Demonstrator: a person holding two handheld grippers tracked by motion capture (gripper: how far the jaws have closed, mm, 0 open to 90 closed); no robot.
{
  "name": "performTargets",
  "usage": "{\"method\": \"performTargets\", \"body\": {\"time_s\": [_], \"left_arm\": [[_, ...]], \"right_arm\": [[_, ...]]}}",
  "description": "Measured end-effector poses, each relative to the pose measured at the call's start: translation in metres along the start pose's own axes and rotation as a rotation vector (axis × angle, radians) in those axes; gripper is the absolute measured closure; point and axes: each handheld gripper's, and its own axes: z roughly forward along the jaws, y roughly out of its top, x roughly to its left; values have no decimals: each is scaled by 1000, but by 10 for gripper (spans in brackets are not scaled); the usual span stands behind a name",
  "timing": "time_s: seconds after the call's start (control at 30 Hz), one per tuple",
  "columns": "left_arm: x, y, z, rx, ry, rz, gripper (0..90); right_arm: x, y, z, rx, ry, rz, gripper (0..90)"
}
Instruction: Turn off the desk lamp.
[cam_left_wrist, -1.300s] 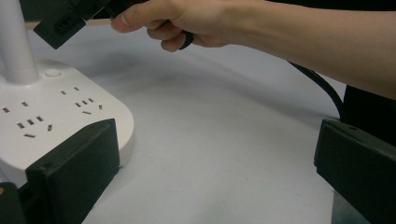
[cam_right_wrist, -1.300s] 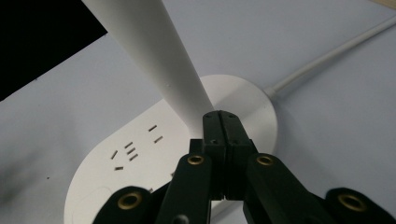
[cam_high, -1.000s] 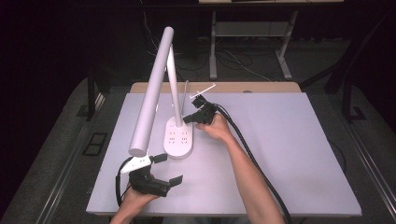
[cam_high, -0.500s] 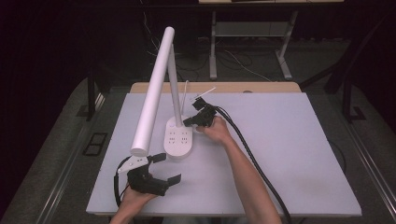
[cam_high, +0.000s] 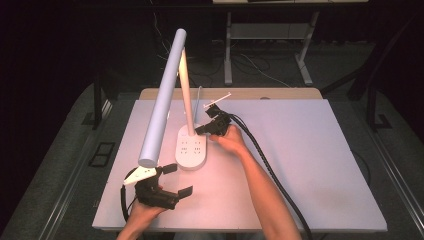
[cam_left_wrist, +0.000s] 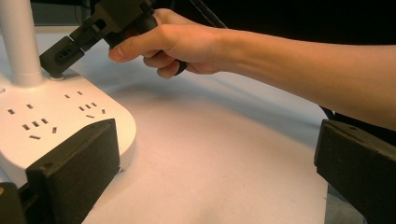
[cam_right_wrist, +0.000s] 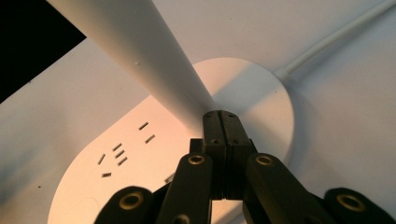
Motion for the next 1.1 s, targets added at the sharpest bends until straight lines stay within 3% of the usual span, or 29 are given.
{"method": "performTargets", "body": {"time_s": [0.3, 0.33, 0.37, 0.57, 0.67, 0.77, 1.1], "left_arm": [[0, 0, 1, 5, 1, 3, 0], [0, 0, 1, 5, 0, 4, 0], [0, 0, 1, 5, 0, 4, 0], [1, 0, 2, 9, -1, -1, 0], [1, 0, 1, 4, -1, -3, 0], [1, 0, 0, 1, 1, -6, 0], [1, 0, 1, 9, -4, 0, 0]], "right_arm": [[-4, -4, -2, -12, 10, 1, 900], [-6, -5, -3, -14, -6, 3, 900], [-7, -5, -5, -18, -50, -11, 900], [-11, -6, -7, -21, -36, 23, 900], [-9, -5, -6, -35, 11, 33, 900], [-8, -5, -5, -44, 29, 29, 900], [-8, -6, -4, -28, 0, 18, 900]]}}
